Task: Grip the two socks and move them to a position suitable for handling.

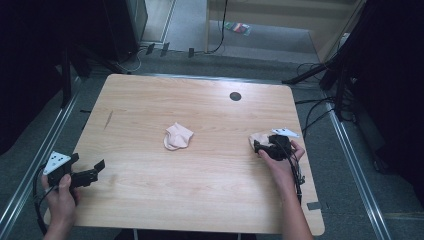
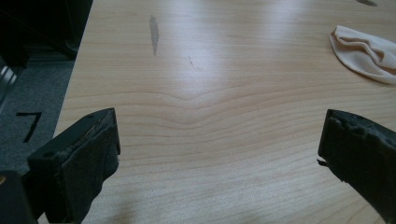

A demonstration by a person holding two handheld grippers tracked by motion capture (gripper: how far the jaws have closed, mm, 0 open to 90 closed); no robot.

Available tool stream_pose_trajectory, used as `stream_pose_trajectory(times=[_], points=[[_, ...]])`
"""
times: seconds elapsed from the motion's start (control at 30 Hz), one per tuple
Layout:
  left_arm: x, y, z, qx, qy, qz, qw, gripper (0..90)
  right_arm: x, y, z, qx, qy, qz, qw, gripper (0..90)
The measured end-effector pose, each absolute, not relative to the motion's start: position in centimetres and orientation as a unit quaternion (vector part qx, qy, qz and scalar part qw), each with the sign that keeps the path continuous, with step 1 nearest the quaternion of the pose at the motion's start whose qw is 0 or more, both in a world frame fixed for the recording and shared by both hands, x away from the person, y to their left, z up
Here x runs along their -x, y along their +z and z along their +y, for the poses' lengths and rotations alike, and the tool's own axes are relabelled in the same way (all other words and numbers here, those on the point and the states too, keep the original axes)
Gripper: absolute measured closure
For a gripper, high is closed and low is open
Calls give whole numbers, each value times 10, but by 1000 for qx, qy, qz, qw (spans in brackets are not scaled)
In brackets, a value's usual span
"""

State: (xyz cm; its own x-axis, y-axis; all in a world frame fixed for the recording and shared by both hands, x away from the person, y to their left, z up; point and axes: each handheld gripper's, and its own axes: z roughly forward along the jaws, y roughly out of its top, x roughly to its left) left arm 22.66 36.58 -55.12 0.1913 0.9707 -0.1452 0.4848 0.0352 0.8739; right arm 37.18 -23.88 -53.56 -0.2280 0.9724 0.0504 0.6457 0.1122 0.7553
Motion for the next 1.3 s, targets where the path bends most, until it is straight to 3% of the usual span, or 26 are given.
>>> stream_pose_trajectory(times=[0.23, 0.4, 0.43, 0.53, 0.63, 0.97, 1.3], points=[[-227, -551, 366, -638, 276, 573, 435, 0, -373, -546, -238, -572, 327, 712, 243, 244], [-227, -551, 366, -638, 273, 573, 435, 0, -371, -546, -239, -588, 326, 695, 254, 382], [-227, -551, 366, -638, 273, 573, 436, 0, -370, -546, -240, -586, 328, 693, 260, 420], [-227, -551, 366, -639, 273, 573, 435, 0, -367, -547, -245, -597, 335, 677, 270, 666], [-227, -551, 365, -636, 275, 575, 434, 0, -367, -544, -251, -614, 348, 667, 240, 776], [-227, -551, 361, -644, 282, 566, 431, 0, -342, -514, -232, -596, 407, 664, 195, 788], [-228, -544, 342, -655, 277, 549, 438, 0, -310, -491, -197, -563, 433, 676, 194, 787]])
